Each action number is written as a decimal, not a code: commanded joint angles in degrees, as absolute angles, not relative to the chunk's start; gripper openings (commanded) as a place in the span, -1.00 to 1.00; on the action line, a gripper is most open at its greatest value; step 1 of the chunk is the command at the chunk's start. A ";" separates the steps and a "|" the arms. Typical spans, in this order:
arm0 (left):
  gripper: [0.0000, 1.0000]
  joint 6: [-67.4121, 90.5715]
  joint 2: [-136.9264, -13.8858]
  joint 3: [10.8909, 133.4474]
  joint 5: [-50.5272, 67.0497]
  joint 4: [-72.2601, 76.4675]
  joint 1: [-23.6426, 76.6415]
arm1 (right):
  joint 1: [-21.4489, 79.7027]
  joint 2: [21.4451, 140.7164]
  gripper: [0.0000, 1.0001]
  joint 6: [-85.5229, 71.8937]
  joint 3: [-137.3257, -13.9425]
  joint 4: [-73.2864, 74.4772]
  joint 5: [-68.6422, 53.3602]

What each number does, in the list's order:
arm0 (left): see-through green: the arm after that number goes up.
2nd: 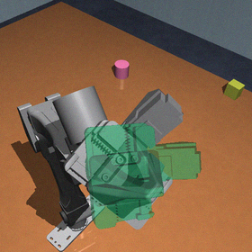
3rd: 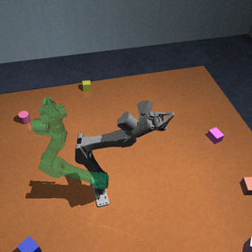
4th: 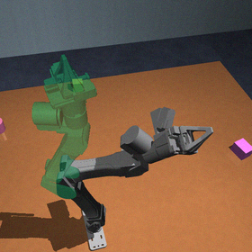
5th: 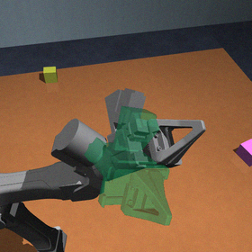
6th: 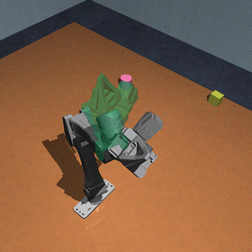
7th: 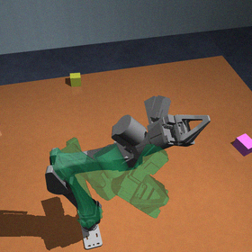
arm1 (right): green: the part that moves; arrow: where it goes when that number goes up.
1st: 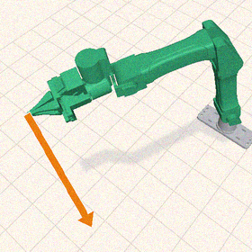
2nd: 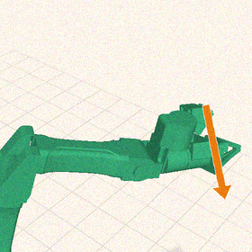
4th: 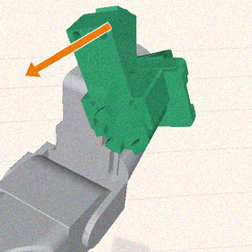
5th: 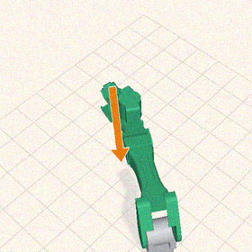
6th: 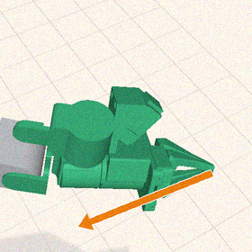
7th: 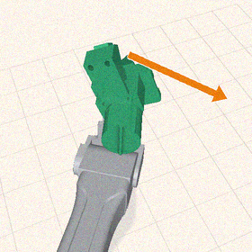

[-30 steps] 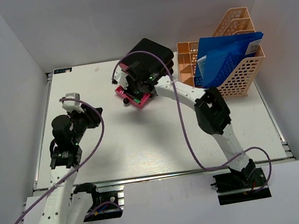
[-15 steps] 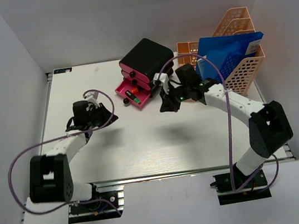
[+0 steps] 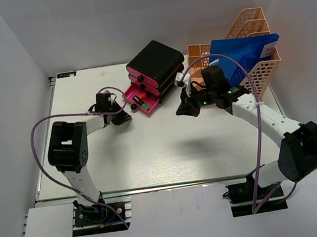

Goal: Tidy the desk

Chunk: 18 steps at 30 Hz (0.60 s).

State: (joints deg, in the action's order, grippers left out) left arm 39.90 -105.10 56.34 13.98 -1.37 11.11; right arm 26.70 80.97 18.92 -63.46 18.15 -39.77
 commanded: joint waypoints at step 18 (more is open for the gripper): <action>-0.25 54.58 -115.05 71.71 1.05 -10.28 17.13 | 22.41 74.71 -1.00 21.53 -62.05 16.08 -42.62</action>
State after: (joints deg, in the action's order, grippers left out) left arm 53.19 -113.23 69.97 2.66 -9.39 16.01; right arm 23.07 76.58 20.47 -62.17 17.80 -40.91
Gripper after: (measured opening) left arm 0.369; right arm 0.019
